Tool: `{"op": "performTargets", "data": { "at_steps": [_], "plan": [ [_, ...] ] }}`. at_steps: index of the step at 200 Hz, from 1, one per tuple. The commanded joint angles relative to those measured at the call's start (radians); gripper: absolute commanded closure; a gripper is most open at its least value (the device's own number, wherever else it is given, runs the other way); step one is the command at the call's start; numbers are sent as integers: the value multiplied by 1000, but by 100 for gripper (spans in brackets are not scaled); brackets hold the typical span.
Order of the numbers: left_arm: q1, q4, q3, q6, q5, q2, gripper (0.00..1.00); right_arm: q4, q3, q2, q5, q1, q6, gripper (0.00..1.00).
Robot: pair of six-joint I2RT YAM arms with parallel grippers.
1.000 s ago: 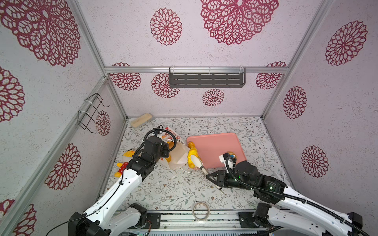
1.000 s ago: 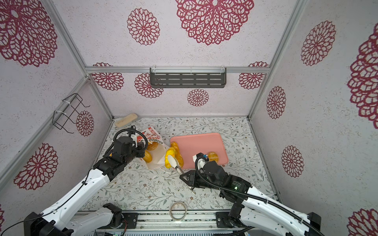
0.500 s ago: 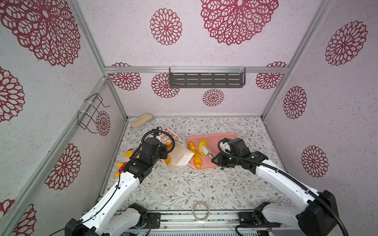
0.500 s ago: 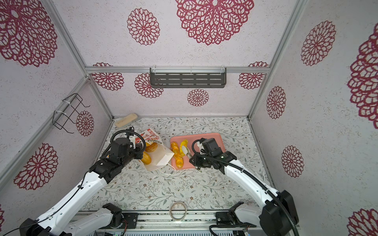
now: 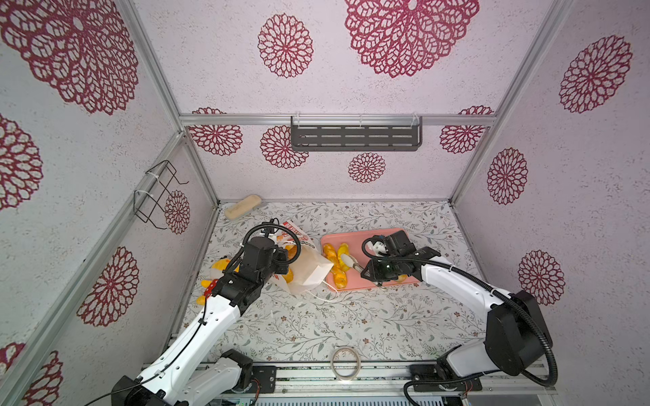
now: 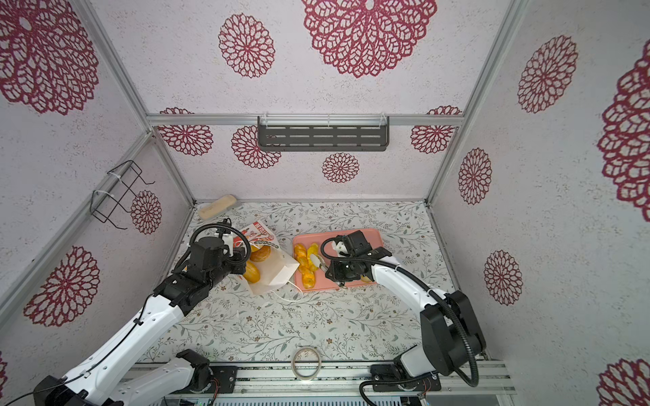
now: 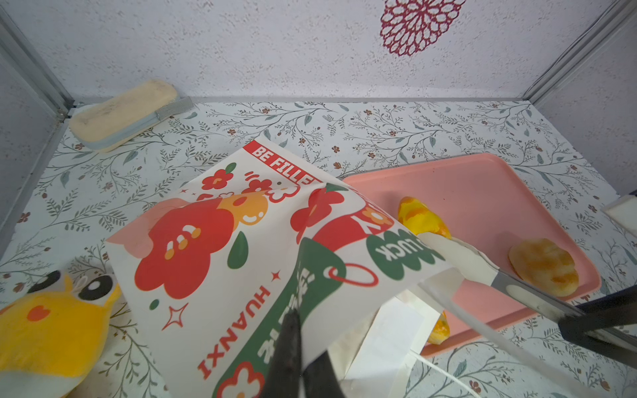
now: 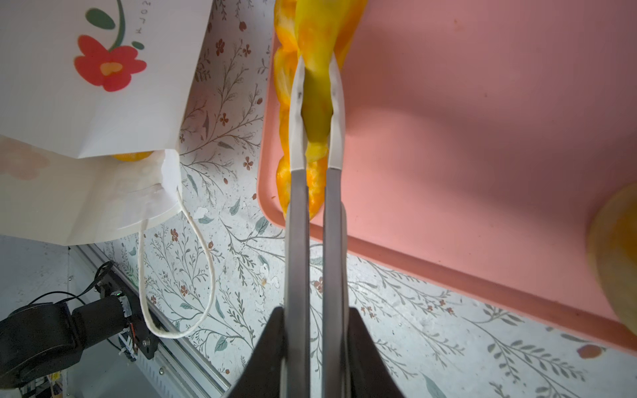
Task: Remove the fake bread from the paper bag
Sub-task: 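Lower the yellow bread onto the pink tray and open the tongs, then move the empty tongs with the right gripper back to the bag opening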
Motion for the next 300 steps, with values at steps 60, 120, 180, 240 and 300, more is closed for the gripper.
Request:
{"op": "performTargets", "data": {
  "at_steps": [60,120,180,240,300],
  "plan": [
    [6,-4,23,6,13,19,100,-21,37,14,70,-27,-48,70],
    [6,-5,28,2,19,25,100,-78,36,12,128,-36,-45,52],
    [5,-11,32,7,19,24,100,-120,41,-12,190,-47,-30,45],
    [6,-12,48,8,28,41,100,-201,92,-60,216,-51,-42,46],
    [7,-17,40,20,29,37,100,-274,147,-131,222,-51,-37,54]
  ]
}}
